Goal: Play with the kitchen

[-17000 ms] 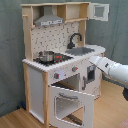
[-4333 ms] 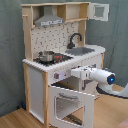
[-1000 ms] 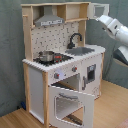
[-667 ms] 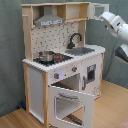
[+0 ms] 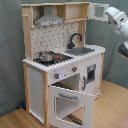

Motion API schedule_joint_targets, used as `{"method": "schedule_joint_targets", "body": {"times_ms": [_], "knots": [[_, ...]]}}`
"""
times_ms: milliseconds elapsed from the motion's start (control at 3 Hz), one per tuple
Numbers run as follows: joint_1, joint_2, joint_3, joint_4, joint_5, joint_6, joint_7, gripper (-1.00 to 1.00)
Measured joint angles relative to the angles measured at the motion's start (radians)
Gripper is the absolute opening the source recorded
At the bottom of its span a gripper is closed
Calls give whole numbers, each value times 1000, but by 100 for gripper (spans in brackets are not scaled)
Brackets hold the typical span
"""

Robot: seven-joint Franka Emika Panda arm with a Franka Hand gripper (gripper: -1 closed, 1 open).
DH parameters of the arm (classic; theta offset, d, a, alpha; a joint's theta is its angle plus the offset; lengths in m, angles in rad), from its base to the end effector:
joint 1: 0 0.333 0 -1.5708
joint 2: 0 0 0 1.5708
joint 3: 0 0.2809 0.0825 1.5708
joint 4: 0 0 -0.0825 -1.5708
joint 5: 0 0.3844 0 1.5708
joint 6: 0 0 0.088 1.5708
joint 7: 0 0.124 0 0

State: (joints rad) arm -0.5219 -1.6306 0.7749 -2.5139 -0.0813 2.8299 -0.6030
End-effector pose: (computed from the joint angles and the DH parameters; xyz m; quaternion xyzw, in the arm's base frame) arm 0.2191 0.2783 0.6893 0.4930 0.3297 0.5004 0.6307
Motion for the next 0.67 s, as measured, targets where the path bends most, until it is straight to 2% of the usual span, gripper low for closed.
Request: {"method": "schedule_joint_targets", "body": {"times_ms": [667], "knots": [[12, 0, -74, 10, -186, -67, 179, 100]]}}
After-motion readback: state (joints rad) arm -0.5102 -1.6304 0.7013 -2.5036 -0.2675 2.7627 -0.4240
